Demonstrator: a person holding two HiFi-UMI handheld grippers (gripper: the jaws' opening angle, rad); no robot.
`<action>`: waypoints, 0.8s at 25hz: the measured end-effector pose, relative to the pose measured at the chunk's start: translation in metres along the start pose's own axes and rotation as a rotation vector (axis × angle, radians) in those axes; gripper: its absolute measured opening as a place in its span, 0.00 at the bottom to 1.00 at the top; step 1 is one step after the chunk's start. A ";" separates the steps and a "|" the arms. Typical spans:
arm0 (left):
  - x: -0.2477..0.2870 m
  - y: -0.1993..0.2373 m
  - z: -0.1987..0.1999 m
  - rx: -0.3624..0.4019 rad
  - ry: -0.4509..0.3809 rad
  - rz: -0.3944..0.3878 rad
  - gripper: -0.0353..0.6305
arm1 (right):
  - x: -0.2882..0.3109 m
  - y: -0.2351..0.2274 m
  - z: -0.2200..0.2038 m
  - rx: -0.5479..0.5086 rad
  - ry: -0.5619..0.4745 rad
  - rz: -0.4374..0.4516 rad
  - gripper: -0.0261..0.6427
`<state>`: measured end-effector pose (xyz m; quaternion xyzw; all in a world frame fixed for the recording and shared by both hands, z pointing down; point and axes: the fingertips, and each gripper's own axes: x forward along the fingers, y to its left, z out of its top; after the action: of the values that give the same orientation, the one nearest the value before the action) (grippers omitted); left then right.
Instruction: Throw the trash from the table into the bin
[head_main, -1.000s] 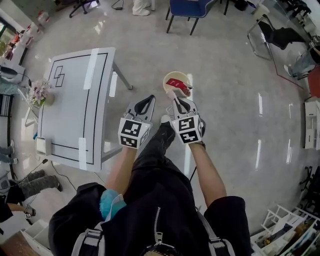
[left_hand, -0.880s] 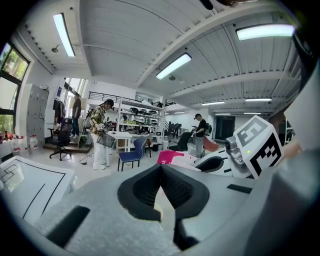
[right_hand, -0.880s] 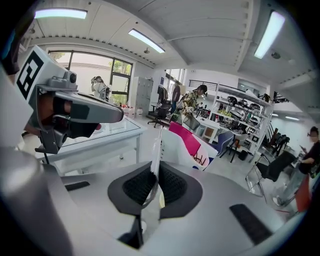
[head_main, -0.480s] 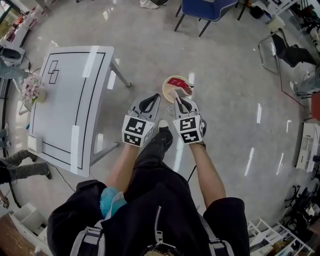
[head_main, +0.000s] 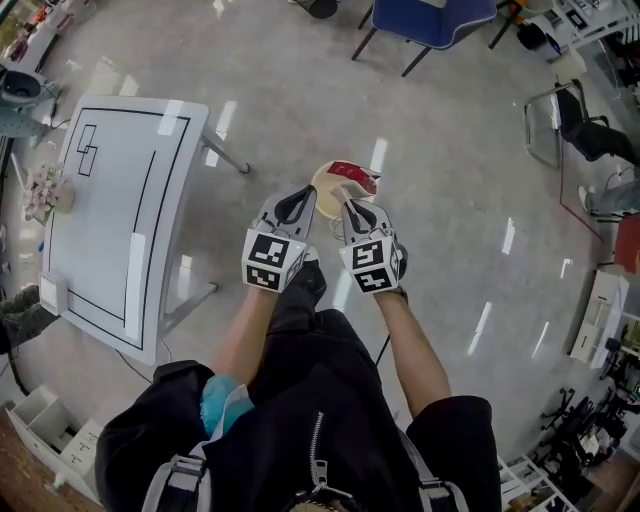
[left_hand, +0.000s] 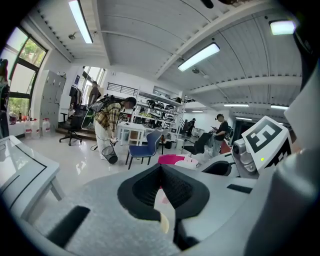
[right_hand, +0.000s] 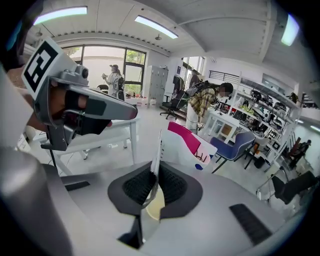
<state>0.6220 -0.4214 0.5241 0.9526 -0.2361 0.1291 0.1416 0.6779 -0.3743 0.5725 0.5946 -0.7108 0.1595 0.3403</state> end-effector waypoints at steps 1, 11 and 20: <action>0.006 0.001 0.000 0.002 0.004 0.000 0.06 | 0.003 -0.005 -0.001 -0.001 0.008 0.001 0.07; 0.029 0.022 -0.007 -0.079 0.012 0.014 0.06 | 0.033 -0.022 -0.010 0.006 0.044 0.011 0.08; 0.051 0.027 -0.031 -0.063 0.016 0.025 0.06 | 0.068 -0.029 -0.035 0.019 0.044 0.018 0.08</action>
<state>0.6469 -0.4555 0.5745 0.9437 -0.2507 0.1309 0.1718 0.7117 -0.4096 0.6382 0.5876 -0.7070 0.1822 0.3488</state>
